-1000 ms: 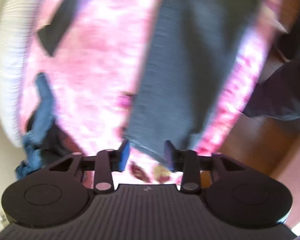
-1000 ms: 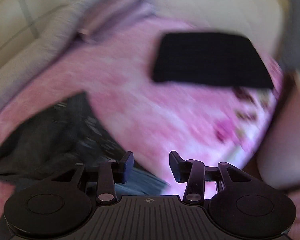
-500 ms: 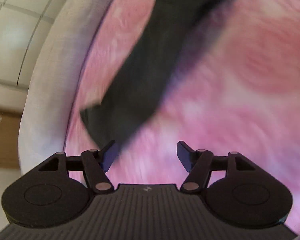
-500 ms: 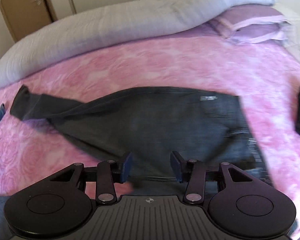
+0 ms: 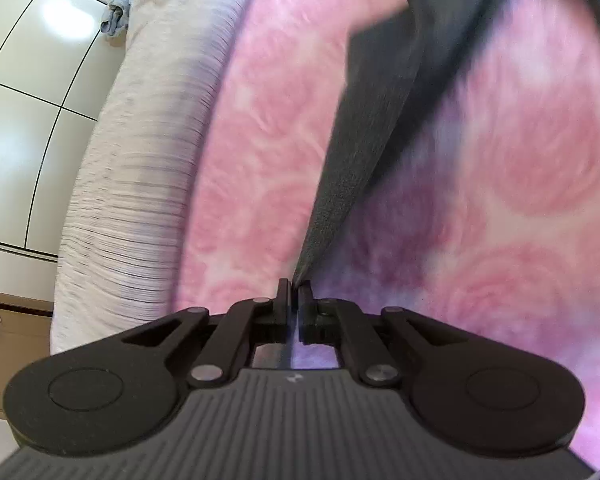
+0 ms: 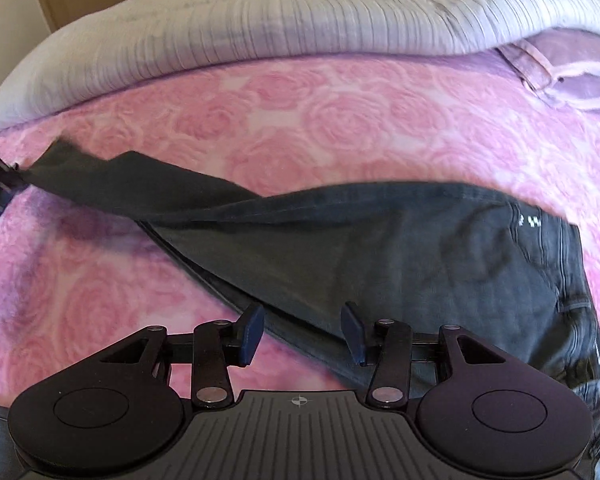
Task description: Fold clothes
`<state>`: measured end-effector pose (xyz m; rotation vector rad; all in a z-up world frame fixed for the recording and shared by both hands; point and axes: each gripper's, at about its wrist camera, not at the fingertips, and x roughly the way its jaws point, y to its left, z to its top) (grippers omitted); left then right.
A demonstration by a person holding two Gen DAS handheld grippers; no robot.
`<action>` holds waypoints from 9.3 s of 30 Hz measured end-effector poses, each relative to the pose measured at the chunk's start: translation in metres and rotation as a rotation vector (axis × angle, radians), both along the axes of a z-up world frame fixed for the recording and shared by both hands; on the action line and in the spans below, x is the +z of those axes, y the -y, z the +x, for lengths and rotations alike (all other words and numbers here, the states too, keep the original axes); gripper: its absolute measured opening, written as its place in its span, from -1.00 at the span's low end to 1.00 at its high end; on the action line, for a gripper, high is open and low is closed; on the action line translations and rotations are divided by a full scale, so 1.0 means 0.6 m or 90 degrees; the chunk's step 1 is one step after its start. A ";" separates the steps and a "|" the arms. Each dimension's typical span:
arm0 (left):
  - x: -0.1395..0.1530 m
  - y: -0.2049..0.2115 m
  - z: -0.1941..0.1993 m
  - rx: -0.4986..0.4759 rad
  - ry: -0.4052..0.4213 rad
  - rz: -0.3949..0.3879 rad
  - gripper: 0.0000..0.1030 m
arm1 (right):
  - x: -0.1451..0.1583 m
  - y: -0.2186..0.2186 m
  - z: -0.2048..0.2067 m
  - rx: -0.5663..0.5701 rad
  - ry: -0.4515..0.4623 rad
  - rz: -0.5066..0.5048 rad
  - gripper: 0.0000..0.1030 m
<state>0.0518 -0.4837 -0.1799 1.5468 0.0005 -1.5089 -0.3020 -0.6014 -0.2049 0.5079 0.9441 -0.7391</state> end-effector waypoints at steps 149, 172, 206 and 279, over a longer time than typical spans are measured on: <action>-0.176 0.222 -0.742 -0.134 -0.414 -0.036 -0.96 | -0.079 0.095 -0.597 -0.045 0.269 -0.172 -0.74; -0.137 -0.058 -0.600 0.014 -0.412 -0.140 -0.31 | -0.113 -0.089 -0.804 -0.378 0.355 -0.152 0.18; -0.190 -0.756 -0.347 0.247 -0.018 -0.246 0.06 | -0.070 -0.408 -0.470 0.055 0.190 -0.288 -0.12; -0.130 -0.347 -0.142 0.369 -0.167 -0.286 -0.36 | -0.178 -0.232 -0.134 0.206 0.175 -0.144 -0.10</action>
